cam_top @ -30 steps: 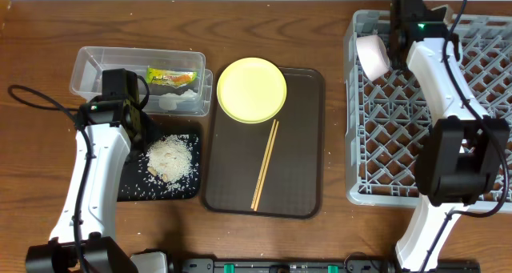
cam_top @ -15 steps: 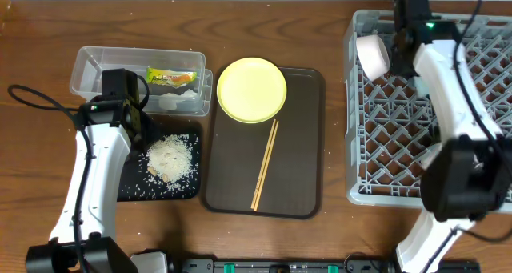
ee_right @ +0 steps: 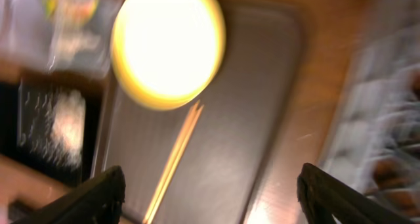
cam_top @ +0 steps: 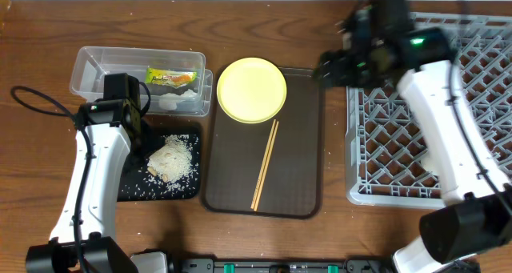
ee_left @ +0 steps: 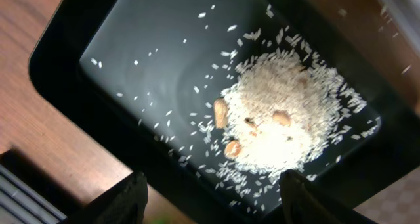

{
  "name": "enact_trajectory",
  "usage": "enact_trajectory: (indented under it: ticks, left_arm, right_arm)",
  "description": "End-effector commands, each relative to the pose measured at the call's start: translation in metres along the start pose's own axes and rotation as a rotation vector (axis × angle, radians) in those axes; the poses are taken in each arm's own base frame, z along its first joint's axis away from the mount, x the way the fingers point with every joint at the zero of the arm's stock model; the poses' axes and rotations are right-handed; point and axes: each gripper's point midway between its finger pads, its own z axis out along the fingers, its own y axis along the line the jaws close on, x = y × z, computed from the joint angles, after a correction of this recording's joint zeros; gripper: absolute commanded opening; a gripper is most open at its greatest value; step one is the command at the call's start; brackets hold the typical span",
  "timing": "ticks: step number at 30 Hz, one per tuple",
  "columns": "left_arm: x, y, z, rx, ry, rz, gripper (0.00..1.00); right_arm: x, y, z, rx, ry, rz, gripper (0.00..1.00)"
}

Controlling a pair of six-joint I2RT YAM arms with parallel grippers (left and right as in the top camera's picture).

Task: Sort waste into correct bins and load items into the dishwasher rack
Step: 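Move the right gripper to the chopsticks and grasp one chopstick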

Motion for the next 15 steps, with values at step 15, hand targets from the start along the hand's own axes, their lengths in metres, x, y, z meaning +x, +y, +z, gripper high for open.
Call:
enact_trajectory:
  ticks: [15]
  left_arm:
    - [0.008,0.012,-0.003,-0.046,0.030,0.014,0.67]
  right_arm:
    - [0.158,0.060,0.123,0.190,0.250,0.071,0.66]
